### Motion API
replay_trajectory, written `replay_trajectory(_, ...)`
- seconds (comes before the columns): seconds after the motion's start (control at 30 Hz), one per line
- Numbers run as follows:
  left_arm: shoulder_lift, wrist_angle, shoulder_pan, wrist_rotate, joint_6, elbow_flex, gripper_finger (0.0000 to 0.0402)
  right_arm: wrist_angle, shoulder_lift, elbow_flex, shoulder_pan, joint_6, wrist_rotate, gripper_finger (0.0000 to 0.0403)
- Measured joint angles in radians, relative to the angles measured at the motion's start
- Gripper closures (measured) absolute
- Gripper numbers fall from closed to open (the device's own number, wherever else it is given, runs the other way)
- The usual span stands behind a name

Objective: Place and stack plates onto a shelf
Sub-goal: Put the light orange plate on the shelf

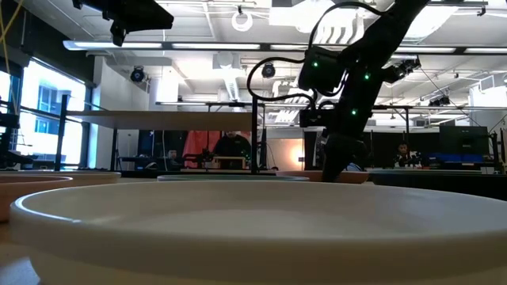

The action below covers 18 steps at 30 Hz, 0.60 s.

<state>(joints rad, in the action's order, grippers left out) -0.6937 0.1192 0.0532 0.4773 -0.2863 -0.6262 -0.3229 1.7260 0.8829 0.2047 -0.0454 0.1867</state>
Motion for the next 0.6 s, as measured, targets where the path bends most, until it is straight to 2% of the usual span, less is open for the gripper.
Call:
replay_trajectory(0.33,0.0,0.004,0.0,0.0,0.0,0.0,0.0342,-0.005,0.0,0.004,-0.008,0.04,-0.009,0.0399)
replay_trajectory(0.6,0.0,0.037,0.0,0.001,-0.027,0.0,0.0342,-0.111,0.001,0.098,-0.031,0.09,-0.004,0.0402)
